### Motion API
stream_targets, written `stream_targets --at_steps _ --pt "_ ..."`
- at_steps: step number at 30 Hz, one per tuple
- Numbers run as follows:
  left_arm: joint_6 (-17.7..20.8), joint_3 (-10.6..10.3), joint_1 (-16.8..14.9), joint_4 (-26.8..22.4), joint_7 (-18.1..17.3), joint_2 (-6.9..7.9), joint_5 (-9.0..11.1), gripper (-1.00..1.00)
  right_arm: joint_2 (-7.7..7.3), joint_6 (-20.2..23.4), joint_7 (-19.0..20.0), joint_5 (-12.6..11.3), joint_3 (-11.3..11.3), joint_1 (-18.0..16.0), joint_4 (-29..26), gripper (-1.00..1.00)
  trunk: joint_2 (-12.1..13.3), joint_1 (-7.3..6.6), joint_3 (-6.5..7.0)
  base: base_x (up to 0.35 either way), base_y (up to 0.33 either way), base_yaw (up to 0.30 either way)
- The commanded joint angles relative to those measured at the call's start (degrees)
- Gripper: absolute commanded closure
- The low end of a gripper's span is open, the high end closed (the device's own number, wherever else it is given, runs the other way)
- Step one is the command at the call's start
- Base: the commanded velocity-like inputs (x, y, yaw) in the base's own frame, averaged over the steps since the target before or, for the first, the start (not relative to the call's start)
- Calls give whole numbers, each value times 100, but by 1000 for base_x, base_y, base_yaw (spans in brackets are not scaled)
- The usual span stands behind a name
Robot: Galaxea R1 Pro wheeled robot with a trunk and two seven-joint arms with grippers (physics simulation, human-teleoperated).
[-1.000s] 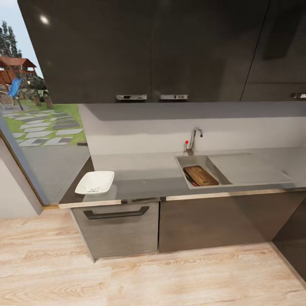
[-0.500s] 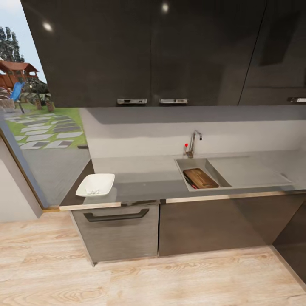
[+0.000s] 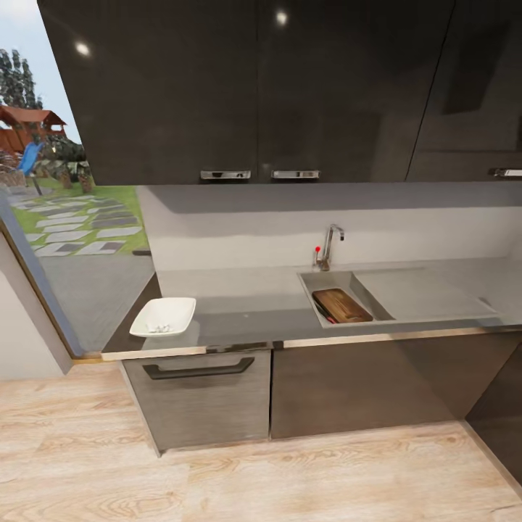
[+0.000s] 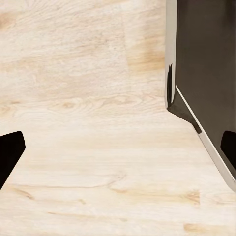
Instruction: In the kitchen, take the Vidalia onion out of the sink, dice it on the chopping board with the paring knife, put the diced onion into the bowl on the countertop, then place both the paring knife and the chopping board into the sink.
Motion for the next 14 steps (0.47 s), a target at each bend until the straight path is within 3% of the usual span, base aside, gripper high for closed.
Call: stream_targets --at_steps 1,14 --pt "-6 -49 1 -9 31 1 26 -100 1 -17 31 32 -49 -4 -3 -100 -11 3 -11 0 0 0" --pt "-4 -49 1 -9 31 1 26 -100 12 -17 29 30 -49 -2 -2 -100 -11 3 -11 0 0 0"
